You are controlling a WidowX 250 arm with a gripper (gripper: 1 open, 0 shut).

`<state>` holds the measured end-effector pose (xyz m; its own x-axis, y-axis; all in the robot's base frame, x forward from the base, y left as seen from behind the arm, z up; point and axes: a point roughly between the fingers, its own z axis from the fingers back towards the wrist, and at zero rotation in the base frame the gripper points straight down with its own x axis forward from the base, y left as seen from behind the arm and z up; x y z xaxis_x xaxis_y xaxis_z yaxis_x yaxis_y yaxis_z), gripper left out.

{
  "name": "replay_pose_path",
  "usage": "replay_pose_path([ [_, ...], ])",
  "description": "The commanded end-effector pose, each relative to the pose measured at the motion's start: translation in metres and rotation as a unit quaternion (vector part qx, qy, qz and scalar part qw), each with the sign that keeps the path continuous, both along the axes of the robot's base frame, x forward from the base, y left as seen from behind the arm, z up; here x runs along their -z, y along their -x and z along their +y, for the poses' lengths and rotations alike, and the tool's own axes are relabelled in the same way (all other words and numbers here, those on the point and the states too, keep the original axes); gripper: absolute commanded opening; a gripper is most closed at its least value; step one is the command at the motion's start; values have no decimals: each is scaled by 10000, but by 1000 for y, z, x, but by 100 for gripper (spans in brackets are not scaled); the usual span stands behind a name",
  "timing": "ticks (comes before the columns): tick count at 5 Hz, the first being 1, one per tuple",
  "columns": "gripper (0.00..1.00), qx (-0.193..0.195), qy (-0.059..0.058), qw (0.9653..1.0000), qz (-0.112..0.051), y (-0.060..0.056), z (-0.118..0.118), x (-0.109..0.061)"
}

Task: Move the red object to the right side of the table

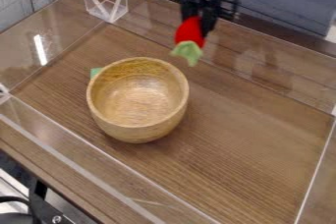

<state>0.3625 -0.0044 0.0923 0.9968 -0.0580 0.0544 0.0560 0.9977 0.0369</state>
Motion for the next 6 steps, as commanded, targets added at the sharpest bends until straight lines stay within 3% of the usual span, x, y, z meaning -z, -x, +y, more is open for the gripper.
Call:
replay_pose_path([
  [1, 0, 186, 102, 9990, -392, -9, -48, -18],
  [2, 0, 153, 154, 9990, -391, -8, -83, -15],
  [3, 0, 68, 227, 9992, -337, -4, -101, -7],
  [6, 0, 65, 299, 9994, -140, 0, -82, 18],
])
